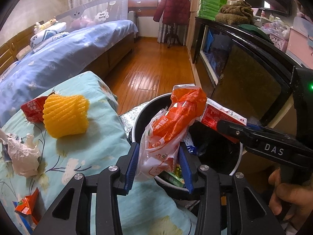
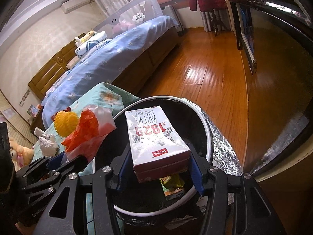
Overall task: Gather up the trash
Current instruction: 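Open the right tool over the bin while the left tool opens, dropping the orange bag, then move both open tools back over the remaining trash on the table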
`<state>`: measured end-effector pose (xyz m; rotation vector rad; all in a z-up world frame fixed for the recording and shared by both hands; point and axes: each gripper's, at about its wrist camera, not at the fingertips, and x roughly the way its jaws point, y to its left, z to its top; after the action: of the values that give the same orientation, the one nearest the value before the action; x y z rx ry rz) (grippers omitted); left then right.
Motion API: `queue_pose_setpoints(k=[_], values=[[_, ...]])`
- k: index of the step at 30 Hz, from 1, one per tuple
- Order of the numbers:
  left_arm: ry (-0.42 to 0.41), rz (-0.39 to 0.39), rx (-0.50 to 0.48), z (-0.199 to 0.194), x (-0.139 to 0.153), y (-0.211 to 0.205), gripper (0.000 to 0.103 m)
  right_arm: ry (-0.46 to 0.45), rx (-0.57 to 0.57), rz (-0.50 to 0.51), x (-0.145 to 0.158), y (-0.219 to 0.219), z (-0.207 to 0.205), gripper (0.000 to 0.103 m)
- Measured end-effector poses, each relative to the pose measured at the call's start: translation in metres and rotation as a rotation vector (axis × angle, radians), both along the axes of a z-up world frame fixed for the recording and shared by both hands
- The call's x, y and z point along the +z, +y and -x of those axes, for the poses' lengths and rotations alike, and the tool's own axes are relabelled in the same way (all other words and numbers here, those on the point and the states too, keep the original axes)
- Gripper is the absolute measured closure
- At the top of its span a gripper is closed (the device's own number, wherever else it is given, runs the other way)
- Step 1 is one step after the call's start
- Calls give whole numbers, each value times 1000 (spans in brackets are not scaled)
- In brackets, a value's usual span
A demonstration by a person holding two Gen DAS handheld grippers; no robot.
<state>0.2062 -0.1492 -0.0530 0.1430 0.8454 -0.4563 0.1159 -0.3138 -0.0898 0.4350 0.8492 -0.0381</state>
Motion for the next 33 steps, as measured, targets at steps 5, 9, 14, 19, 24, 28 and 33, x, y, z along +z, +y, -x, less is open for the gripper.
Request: queue_pose_setpoints(k=[5,9,14,19,24,28,33], values=[[-5,6,10,6,0,4,39,-1,-13,-3,0,-1,1,36],[11,28,27,13,-1,13,39,-24,-7,-2,5,3,5,28],[15,39,54,25,0,30,37,-46,0,-15,11,11,9,20],[33,63,94,40,0,54,37,-64,18,-32,16,25,14,19],[33,78,138,56,3,81,37,-79,44,-52,20,41,18,18],[33,93,170,68,7,103,37,-90,72,-56,23,58,19,18],[35,115,221,83,10,135,37,-98,114,-65,25,80,19,18]])
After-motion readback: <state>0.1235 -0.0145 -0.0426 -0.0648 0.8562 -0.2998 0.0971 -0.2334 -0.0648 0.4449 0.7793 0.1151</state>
